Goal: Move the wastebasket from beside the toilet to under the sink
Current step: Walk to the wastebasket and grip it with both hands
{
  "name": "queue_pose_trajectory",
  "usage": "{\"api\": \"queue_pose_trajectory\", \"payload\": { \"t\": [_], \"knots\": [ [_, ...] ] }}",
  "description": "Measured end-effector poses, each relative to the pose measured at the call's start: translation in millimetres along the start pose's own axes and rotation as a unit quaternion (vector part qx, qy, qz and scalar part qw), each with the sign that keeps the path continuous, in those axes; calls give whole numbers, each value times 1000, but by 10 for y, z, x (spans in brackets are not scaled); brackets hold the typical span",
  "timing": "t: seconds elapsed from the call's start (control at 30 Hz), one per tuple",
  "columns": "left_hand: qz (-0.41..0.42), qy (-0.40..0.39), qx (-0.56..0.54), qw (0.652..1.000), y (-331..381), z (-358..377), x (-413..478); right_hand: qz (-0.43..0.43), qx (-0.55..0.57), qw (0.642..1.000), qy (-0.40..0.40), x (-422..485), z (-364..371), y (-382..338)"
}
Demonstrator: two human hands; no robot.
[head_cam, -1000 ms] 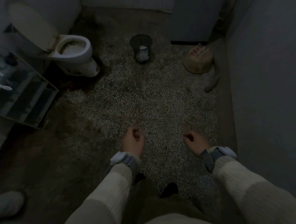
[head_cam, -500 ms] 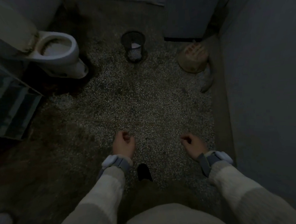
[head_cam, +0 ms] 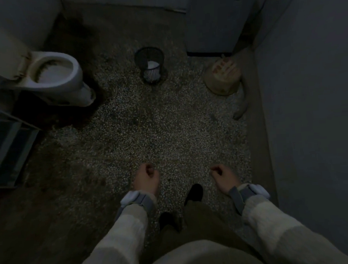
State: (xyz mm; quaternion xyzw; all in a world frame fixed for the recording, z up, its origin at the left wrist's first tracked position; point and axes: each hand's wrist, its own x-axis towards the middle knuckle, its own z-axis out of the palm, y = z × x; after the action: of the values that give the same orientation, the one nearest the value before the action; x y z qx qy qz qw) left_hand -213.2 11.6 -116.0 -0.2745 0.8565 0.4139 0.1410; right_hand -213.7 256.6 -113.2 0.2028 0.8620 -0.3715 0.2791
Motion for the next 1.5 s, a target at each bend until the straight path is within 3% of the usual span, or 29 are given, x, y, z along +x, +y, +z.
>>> {"api": "queue_pose_trajectory", "payload": {
  "t": [0.4, 0.67, 1.0, 1.5],
  "knots": [
    [7, -23, 13, 1000, 996, 107, 783, -53, -63, 996, -29, 1063, -609, -663],
    [-10, -38, -68, 997, 1344, -124, 1540, -56, -90, 993, -52, 1701, -595, -1216],
    [-5, -43, -69, 997, 1738, -674, 2694, -33, -11, 999, -29, 2345, -573, -2154],
    [-46, -40, -42, 997, 2601, -506, 3868, -8, 28, 997, -69, 3616, -1334, -2851]
  ]
}}
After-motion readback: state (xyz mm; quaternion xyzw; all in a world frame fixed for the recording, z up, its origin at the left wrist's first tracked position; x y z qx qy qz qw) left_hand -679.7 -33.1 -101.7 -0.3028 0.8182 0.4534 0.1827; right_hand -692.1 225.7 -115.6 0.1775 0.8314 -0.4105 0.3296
